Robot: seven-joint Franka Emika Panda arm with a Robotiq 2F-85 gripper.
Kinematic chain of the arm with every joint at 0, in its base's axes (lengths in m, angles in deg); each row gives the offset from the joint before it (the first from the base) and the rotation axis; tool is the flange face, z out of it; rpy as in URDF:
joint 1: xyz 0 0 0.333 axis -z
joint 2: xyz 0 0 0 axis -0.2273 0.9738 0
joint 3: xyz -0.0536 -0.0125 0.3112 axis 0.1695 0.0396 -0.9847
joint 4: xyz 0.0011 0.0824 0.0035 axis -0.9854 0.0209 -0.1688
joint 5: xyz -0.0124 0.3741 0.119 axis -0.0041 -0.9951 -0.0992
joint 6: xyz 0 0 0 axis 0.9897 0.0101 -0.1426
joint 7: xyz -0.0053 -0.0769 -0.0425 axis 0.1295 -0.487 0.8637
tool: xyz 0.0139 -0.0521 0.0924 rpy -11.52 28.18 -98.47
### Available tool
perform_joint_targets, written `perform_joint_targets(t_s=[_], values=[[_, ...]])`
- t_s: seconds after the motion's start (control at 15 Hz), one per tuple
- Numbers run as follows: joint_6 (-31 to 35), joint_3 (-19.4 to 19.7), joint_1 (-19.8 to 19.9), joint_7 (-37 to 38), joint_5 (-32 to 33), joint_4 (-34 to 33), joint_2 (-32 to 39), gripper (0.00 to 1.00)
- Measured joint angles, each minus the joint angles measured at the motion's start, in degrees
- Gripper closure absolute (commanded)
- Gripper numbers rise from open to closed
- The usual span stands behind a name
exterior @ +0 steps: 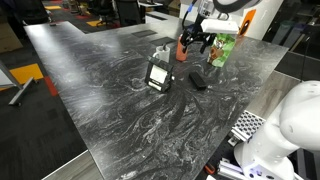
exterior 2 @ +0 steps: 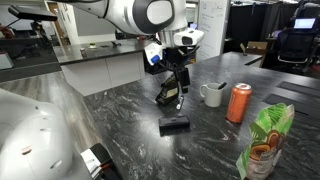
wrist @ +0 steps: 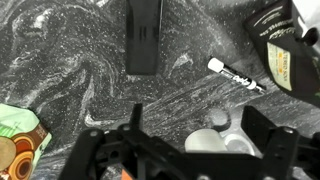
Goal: Turn the duster around, then use it to clean the table
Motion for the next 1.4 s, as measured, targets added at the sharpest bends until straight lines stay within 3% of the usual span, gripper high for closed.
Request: perform_joint_targets(t_s=[0.2,0.53,0.93,1.4], values=[[6.39,-3.15,3.37,7.77,2.15,4.43,-0.01,0.0],[6.34,-4.95,4.15,10.36,2.63,9.27,-1.69,0.0],[6.21,-3.45,4.14,5.71,1.57,14.26,-4.64,0.0],[6.7,-0.11,4.14,-3.07,-0.15,15.29,-2.21,0.0]])
